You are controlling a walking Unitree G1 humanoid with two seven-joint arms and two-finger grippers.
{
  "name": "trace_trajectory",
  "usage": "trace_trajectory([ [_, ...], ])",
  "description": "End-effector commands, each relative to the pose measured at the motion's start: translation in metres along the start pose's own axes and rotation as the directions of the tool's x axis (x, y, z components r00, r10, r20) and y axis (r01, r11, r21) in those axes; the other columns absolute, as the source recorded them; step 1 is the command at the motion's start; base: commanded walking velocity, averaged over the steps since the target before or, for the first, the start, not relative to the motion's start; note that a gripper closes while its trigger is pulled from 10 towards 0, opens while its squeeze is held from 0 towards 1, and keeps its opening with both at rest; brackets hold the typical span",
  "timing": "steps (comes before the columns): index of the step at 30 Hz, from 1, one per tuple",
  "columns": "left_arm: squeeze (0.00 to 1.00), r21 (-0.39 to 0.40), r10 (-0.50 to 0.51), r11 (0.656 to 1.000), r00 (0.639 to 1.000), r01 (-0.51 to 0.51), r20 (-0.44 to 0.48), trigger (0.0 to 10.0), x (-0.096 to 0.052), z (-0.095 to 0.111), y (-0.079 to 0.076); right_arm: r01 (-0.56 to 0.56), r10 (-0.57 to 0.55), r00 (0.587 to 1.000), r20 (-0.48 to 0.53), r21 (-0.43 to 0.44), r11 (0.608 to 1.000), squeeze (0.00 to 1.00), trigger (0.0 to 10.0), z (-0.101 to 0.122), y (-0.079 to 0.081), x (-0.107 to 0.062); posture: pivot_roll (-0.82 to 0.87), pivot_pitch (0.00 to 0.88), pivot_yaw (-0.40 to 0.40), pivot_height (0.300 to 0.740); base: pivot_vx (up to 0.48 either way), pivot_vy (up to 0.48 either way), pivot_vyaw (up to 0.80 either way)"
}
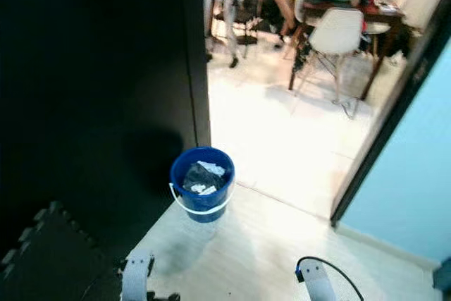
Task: Clean up the room
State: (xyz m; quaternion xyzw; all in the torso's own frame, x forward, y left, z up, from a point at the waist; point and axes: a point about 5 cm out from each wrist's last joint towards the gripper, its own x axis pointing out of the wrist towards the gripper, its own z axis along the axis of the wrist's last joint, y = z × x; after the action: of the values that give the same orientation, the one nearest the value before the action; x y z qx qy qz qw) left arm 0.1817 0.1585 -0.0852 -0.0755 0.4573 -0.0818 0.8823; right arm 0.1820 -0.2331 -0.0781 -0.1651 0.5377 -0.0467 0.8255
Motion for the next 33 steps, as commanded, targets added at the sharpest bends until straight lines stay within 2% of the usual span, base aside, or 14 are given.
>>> trace_trajectory([
  [1,0.00,0.026,0.030,0.999,1.000,-0.030,0.009,10.0,-0.001,0.002,0.006,0.012,-0.012,1.000,-0.009,0.007,1.000,0.00,10.0,-0.003,-0.002,0.000,0.14,0.038,-0.021,0.724,0.000,0.000,-0.76],
  [12,0.00,0.076,0.086,0.993,0.996,-0.087,0.016,10.0,-0.002,0.000,0.009,0.025,-0.025,0.999,-0.041,0.000,1.000,0.00,10.0,-0.017,-0.006,0.000,0.13,0.036,-0.025,0.724,0.000,0.000,-0.75],
  [16,0.00,0.135,0.110,0.984,0.994,-0.113,0.025,10.0,-0.002,0.002,0.009,0.021,-0.021,0.998,-0.056,-0.002,1.000,0.00,10.0,-0.027,-0.006,0.000,0.13,0.031,-0.024,0.724,0.000,0.000,-0.75],
  [33,0.00,0.145,0.118,0.982,0.993,-0.119,0.013,10.0,-0.004,-0.005,0.011,0.016,-0.016,0.997,-0.077,-0.008,1.000,0.00,10.0,-0.038,-0.002,-0.001,0.14,0.032,-0.021,0.724,0.000,0.000,-0.74],
])
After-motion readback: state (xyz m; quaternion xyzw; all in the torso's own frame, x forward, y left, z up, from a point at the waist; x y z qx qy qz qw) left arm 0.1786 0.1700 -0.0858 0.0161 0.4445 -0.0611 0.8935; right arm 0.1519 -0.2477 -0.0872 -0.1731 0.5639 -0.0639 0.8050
